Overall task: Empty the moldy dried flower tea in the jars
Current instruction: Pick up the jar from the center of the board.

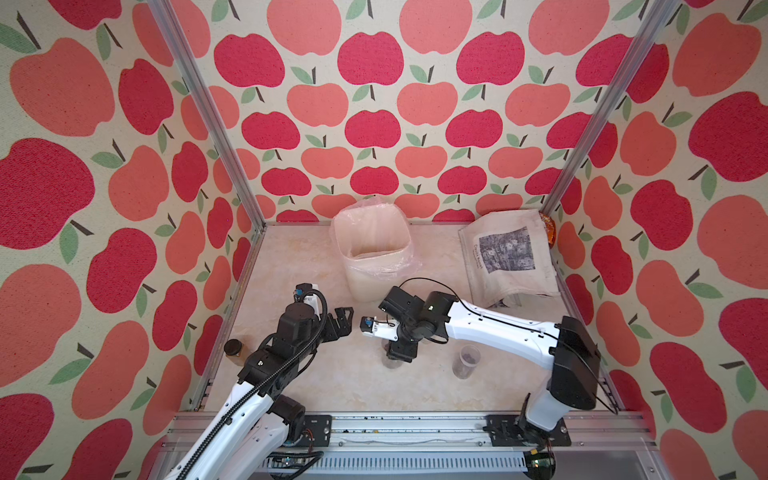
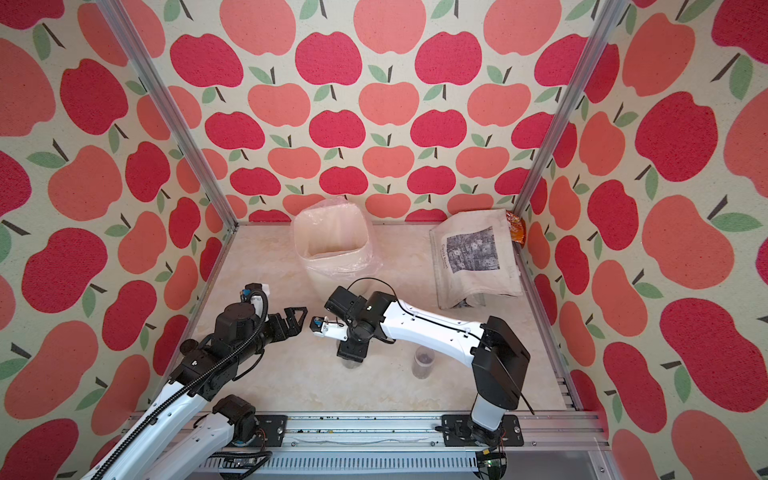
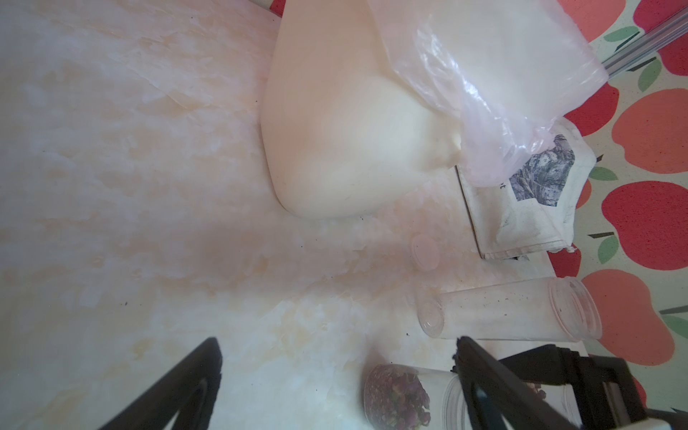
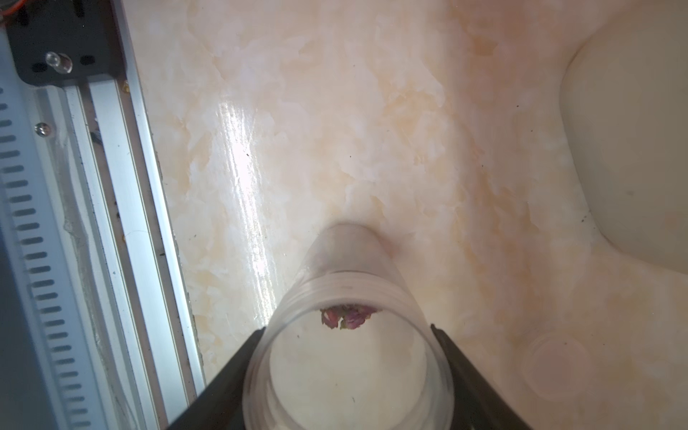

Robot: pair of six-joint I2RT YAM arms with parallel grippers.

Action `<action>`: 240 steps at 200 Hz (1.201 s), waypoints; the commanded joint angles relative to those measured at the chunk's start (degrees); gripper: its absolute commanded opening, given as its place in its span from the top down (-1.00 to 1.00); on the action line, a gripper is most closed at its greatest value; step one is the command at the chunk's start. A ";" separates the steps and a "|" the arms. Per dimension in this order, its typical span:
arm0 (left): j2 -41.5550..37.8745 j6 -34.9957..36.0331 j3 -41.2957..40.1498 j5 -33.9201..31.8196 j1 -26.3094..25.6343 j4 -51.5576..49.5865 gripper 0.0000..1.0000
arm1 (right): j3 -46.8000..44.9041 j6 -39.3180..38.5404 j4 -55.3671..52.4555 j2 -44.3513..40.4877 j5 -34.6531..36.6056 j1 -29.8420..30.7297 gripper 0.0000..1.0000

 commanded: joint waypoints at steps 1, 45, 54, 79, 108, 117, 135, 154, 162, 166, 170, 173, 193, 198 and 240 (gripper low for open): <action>-1.21 0.04 -0.87 2.00 0.29 3.62 -0.99 | 3.62 3.95 -0.54 -6.18 -0.40 -1.20 0.43; -3.24 3.91 -0.75 5.78 0.09 9.94 -0.99 | 6.35 10.77 -2.43 -12.21 -5.83 -7.05 0.58; -3.52 4.61 -0.80 6.09 -0.06 11.37 -0.97 | 7.11 12.32 -3.24 -12.96 -5.94 -8.33 0.60; -3.89 7.85 -1.15 6.84 -1.70 15.59 -0.91 | 7.88 16.22 -4.42 -15.00 -9.03 -12.47 0.64; -3.15 14.95 -1.11 6.20 -7.52 20.14 -0.90 | 7.47 21.74 -3.80 -16.59 -15.80 -17.91 0.71; -2.56 18.15 -1.06 5.76 -9.81 21.35 -0.91 | 7.31 23.21 -3.63 -16.86 -17.64 -19.14 0.73; -1.17 23.97 -0.74 5.37 -13.89 23.14 -0.95 | 7.39 25.76 -3.22 -17.13 -20.54 -20.86 0.77; 0.81 29.54 0.22 3.97 -17.09 23.55 -0.99 | 7.55 26.93 -3.22 -17.34 -22.09 -21.17 0.79; 1.80 31.73 1.00 3.49 -18.12 22.84 -0.99 | 7.58 27.30 -3.26 -17.48 -22.88 -21.17 0.79; 2.32 32.79 1.50 3.35 -18.62 22.46 -0.99 | 7.63 27.43 -3.26 -17.61 -23.29 -21.17 0.79; 2.94 33.85 2.09 3.29 -19.09 21.97 -0.99 | 7.71 27.64 -3.21 -17.66 -23.69 -21.17 0.79; 3.41 34.51 2.43 3.28 -19.27 21.58 -0.99 | 7.72 27.86 -3.22 -17.68 -24.00 -21.20 0.79; 6.56 38.68 5.25 3.08 -20.63 18.51 -0.99 | 7.82 28.52 -2.94 -18.17 -25.77 -21.17 0.79; 7.25 39.60 5.92 3.22 -20.96 17.81 -0.99 | 7.80 28.71 -2.78 -18.25 -26.12 -21.17 0.79; 11.33 43.91 8.24 4.18 -22.39 16.16 -0.99 | 7.72 29.93 -1.84 -18.95 -28.43 -21.15 0.81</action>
